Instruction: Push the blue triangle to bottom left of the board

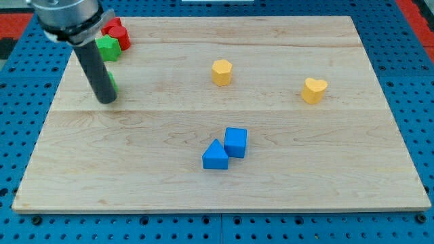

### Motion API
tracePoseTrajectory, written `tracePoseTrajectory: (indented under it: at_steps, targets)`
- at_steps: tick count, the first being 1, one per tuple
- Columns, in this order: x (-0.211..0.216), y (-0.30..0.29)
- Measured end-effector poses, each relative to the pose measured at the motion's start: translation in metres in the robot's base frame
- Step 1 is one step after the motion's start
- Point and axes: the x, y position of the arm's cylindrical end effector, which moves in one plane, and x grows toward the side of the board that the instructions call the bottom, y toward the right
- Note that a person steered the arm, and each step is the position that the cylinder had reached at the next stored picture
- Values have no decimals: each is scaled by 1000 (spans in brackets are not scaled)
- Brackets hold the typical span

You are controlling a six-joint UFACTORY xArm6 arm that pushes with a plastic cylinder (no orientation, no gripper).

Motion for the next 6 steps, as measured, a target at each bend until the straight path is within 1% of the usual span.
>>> tracePoseTrajectory:
  at_steps: [1, 2, 3, 4, 5, 6]
  targets:
    - [-36, 0]
    - [-60, 0]
    - [-71, 2]
    - [-26, 92]
    - [12, 168]
    - [65, 237]
